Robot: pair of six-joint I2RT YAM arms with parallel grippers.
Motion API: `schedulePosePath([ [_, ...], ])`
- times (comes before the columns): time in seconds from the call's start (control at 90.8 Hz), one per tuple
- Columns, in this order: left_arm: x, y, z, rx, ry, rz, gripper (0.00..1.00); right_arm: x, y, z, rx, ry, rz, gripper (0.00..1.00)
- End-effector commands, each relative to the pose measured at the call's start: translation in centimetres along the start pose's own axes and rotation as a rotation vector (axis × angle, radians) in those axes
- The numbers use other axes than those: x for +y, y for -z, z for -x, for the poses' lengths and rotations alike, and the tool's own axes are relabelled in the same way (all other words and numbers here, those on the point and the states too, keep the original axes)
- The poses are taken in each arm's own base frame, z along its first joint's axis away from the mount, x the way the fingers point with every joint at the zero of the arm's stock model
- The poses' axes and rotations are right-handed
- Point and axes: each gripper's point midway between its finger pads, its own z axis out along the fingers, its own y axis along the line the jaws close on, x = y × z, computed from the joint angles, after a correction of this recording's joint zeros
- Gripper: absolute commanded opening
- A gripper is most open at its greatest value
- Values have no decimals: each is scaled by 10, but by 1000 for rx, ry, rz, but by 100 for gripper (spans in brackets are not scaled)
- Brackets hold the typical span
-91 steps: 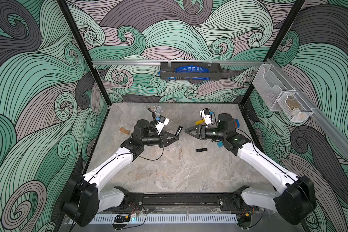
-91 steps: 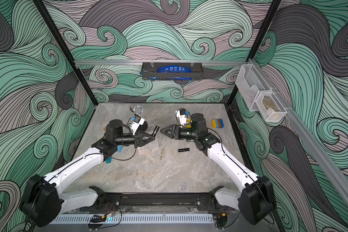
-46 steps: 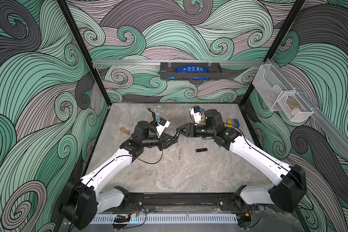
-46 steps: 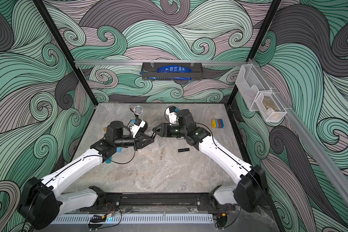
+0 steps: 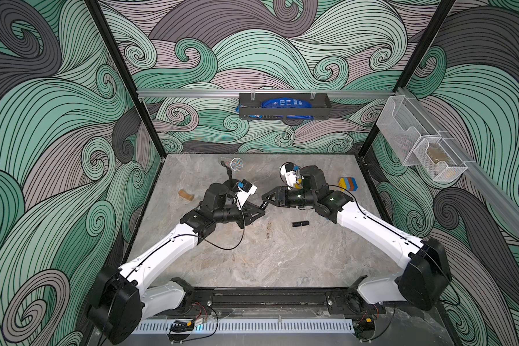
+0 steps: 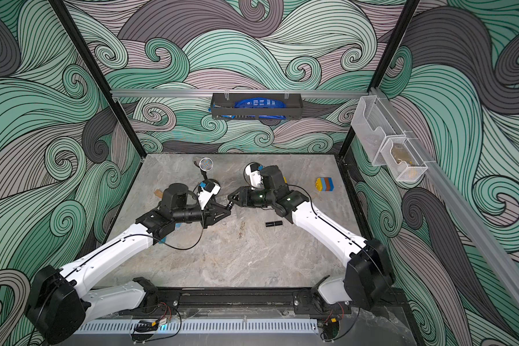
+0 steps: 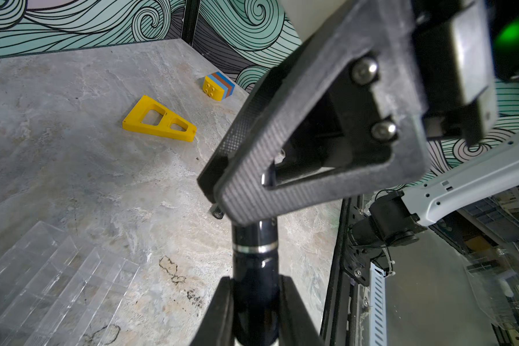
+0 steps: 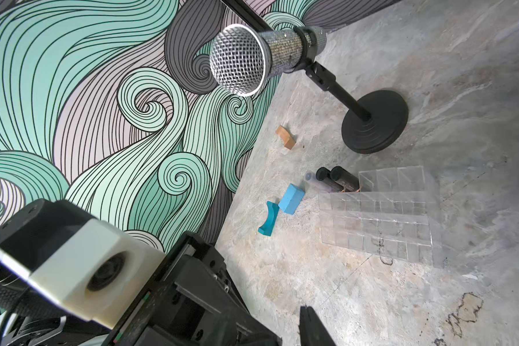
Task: Arrange the lipsticks in the organizer
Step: Place the lipstick in the storage box.
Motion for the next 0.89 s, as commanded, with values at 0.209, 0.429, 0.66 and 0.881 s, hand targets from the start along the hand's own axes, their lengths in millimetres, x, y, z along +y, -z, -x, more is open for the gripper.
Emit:
schedulePosePath([
  [0.209, 1, 11, 15, -31, -46, 76, 22, 1, -5, -1, 30, -41, 54, 20],
  [0.429, 34, 49, 20, -64, 42, 371, 65, -11, -1, 28, -93, -51, 7, 17],
  [0.66, 114, 111, -7, -41, 270, 802, 69, -25, 13, 63, -580, 163, -229, 8],
  [0.881, 138, 127, -31, -69, 356, 902, 69, -38, -31, 60, -682, 365, -329, 5],
])
